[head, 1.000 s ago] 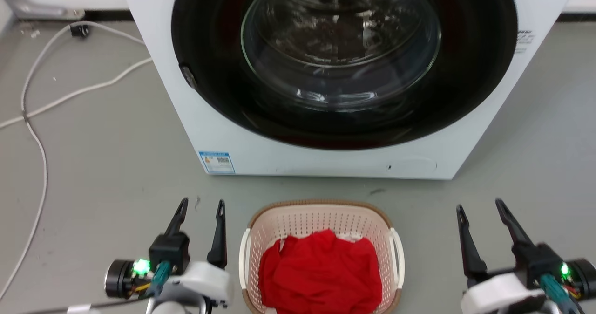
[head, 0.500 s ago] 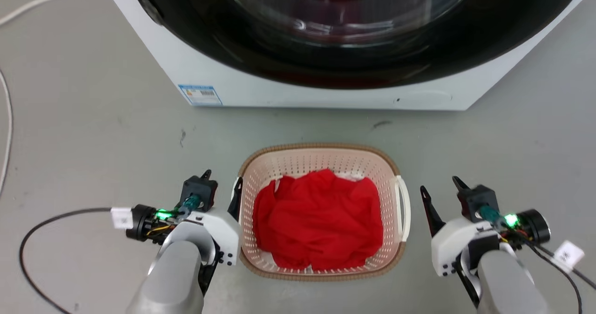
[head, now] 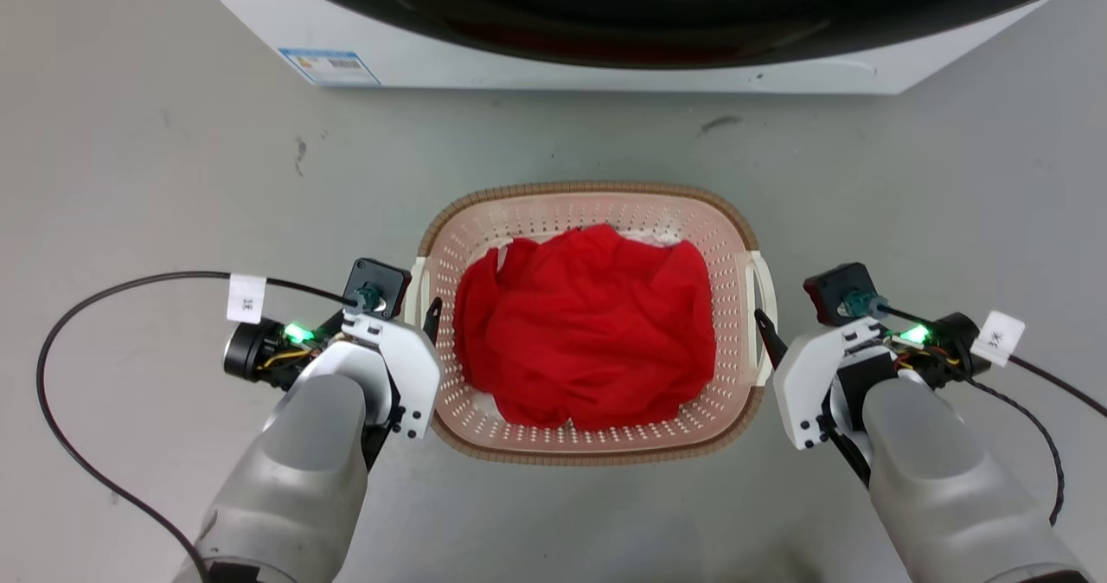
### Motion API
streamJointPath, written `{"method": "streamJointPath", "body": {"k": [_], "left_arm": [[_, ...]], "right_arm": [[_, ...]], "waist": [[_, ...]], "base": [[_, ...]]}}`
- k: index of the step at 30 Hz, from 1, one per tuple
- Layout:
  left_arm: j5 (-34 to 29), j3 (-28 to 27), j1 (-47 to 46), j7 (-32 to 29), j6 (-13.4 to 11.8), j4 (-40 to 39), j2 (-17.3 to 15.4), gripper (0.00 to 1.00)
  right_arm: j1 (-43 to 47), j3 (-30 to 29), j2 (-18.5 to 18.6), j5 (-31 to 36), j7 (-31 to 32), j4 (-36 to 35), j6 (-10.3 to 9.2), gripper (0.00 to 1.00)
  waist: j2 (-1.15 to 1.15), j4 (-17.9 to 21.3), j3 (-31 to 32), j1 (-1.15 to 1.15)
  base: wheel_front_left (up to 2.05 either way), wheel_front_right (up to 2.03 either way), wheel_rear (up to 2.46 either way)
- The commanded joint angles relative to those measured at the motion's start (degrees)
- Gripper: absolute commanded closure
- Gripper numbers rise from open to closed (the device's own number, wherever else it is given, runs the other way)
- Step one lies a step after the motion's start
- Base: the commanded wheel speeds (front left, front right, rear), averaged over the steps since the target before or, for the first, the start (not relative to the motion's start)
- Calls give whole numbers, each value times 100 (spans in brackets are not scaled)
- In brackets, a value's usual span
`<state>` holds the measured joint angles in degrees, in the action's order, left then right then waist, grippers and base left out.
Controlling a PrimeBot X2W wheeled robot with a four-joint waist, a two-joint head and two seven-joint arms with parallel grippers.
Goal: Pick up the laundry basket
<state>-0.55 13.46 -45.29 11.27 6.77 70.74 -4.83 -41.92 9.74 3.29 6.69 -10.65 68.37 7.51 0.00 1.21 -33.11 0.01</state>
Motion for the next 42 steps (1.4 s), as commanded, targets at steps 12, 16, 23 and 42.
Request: {"method": "streamJointPath", "body": {"k": [12,16,23,42], "left_arm": [[-62,323,-512,-337,51,248,-28,0],[-45,376,-612,-414,50,267,-38,0],[20,426,-745,-514,40,291,-54,0],[268,681,-632,-804,78,303,55,100]], "right_arm": [[-582,856,-41,-731,335,426,-4,0],[-686,1086,-43,-959,356,452,-4,0],[-886,1378,-46,-1303,392,473,-4,0],[-852,1948,-36,-1928,436,507,-1,100]], "waist": [[0,55,-826,-1],[0,81,-1060,-1],[0,124,-1411,-1],[0,125,-1227,-1]], "base": [[0,0,0],[0,0,0],[0,0,0],[0,0,0]]}}
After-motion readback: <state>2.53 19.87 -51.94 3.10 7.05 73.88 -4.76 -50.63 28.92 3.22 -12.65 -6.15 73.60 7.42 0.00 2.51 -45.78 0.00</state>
